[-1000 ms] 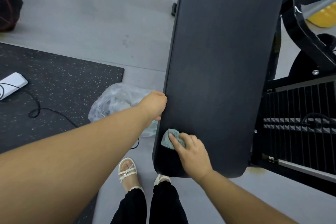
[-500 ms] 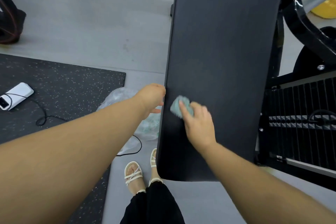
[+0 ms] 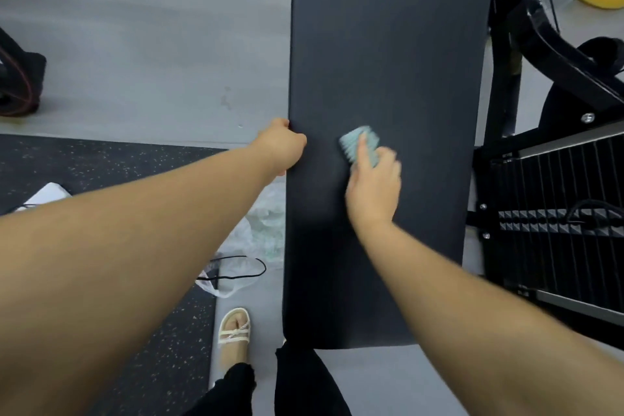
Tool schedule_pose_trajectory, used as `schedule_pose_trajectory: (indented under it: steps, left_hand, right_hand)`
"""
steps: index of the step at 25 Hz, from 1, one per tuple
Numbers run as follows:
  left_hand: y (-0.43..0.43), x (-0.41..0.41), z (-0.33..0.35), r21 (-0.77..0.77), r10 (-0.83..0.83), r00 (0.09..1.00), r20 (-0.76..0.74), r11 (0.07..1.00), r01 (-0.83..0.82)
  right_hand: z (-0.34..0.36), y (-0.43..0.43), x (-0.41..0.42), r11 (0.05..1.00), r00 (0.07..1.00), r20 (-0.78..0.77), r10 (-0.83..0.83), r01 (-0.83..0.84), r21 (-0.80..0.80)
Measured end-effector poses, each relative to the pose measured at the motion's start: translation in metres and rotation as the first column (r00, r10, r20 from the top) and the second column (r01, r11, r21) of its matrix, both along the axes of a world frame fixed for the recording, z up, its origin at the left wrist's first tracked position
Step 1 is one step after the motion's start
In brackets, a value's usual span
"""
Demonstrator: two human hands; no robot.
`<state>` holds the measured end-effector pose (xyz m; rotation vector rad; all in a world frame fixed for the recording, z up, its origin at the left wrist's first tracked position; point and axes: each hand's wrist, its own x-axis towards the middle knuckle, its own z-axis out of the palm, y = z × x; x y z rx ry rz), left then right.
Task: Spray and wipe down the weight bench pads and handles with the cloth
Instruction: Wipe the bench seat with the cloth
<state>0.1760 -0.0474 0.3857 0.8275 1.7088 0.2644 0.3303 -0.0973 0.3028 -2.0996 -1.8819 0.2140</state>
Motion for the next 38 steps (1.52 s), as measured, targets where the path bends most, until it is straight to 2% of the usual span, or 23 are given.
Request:
schedule_pose_trajectory:
  steps: [1, 2, 3, 4, 5, 6, 7, 8, 9, 10, 12, 13, 14, 15, 17, 18, 20, 23, 26, 29, 38]
  left_hand:
    - [0.006, -0.001, 0.002, 0.016, -0.033, 0.999, -0.013, 0.999, 0.033]
    - [0.012, -0.003, 0.003, 0.022, -0.072, 0.997, -0.019, 0.997, 0.073]
    - [0.018, -0.004, 0.005, 0.023, -0.109, 0.994, -0.025, 0.994, 0.110]
    - [0.023, -0.006, 0.006, 0.023, -0.146, 0.989, -0.031, 0.989, 0.147]
    - [0.029, -0.007, 0.008, 0.027, -0.182, 0.982, -0.039, 0.983, 0.183]
    - [0.035, -0.009, 0.008, 0.028, -0.209, 0.976, -0.055, 0.977, 0.210]
    - [0.040, -0.009, 0.008, 0.029, -0.232, 0.970, -0.067, 0.972, 0.234]
    - [0.045, -0.010, 0.008, 0.030, -0.254, 0.964, -0.082, 0.966, 0.257]
    - [0.050, -0.010, 0.007, 0.046, -0.278, 0.954, -0.108, 0.958, 0.284]
    - [0.057, -0.010, 0.008, 0.075, -0.313, 0.938, -0.150, 0.942, 0.327]
    - [0.072, -0.005, 0.011, 0.101, -0.416, 0.863, -0.288, 0.883, 0.459]
    - [0.079, -0.002, 0.014, 0.092, -0.483, 0.778, -0.401, 0.824, 0.559]
    - [0.089, 0.001, 0.015, 0.070, -0.539, 0.656, -0.528, 0.743, 0.666]
    - [0.099, 0.003, 0.017, 0.041, -0.565, 0.517, -0.643, 0.649, 0.760]
    - [0.122, 0.004, 0.016, -0.043, -0.561, 0.247, -0.790, 0.454, 0.890]
    - [0.132, 0.003, 0.014, -0.095, -0.558, 0.141, -0.818, 0.372, 0.923]
    - [0.145, 0.004, 0.011, -0.169, -0.580, 0.034, -0.814, 0.293, 0.941]
    - [0.150, 0.014, 0.009, -0.229, -0.559, -0.044, -0.828, 0.266, 0.936]
    - [0.152, 0.022, 0.009, -0.286, -0.552, -0.103, -0.827, 0.257, 0.923]
    - [0.154, 0.021, 0.006, -0.295, -0.559, -0.107, -0.822, 0.257, 0.920]
    - [0.152, 0.020, 0.006, -0.284, -0.562, -0.097, -0.821, 0.256, 0.924]
  right_hand:
    - [-0.009, -0.021, 0.003, 0.978, 0.976, 0.070, 0.205, -0.207, 0.016]
    - [-0.014, -0.032, 0.015, 0.922, 0.912, 0.136, 0.386, -0.388, -0.014]
    - [-0.009, -0.033, 0.032, 0.868, 0.854, 0.162, 0.494, -0.494, -0.043]
    - [0.000, -0.027, 0.050, 0.882, 0.869, 0.151, 0.471, -0.467, -0.062]
    - [0.011, -0.017, 0.063, 0.954, 0.949, 0.105, 0.296, -0.289, -0.083]
    - [0.021, -0.004, 0.071, 0.990, 0.999, 0.037, 0.011, -0.006, -0.140]
    - [0.021, 0.008, 0.077, 0.934, 0.954, -0.009, -0.300, 0.291, -0.208]
    - [0.023, 0.018, 0.073, 0.824, 0.852, -0.003, -0.523, 0.505, -0.257]
    - [0.022, 0.023, 0.060, 0.777, 0.812, 0.053, -0.581, 0.573, -0.260]
    - [0.025, 0.025, 0.042, 0.772, 0.813, 0.064, -0.578, 0.571, -0.279]
    - [0.024, 0.013, 0.008, 0.862, 0.909, 0.049, -0.413, 0.408, -0.302]
    - [0.021, 0.001, -0.001, 0.903, 0.957, 0.039, -0.288, 0.285, -0.321]
    - [0.021, -0.005, 0.001, 0.921, 0.983, 0.049, -0.176, 0.182, -0.343]
    - [0.024, -0.003, 0.014, 0.922, 0.984, 0.007, -0.179, 0.171, -0.347]
    - [0.035, 0.022, 0.048, 0.882, 0.893, -0.141, -0.427, 0.377, -0.281]
    - [0.038, 0.042, 0.065, 0.851, 0.840, -0.179, -0.512, 0.468, -0.238]
    - [0.037, 0.085, 0.089, 0.812, 0.794, -0.191, -0.577, 0.534, -0.235]
    - [0.036, 0.124, 0.075, 0.768, 0.777, -0.085, -0.624, 0.590, -0.249]
    - [0.033, 0.119, 0.058, 0.854, 0.877, 0.034, -0.479, 0.475, -0.212]
    - [0.029, 0.113, 0.071, 0.895, 0.930, 0.063, -0.362, 0.365, -0.256]
    - [0.033, 0.117, 0.070, 0.884, 0.935, 0.095, -0.343, 0.355, -0.304]
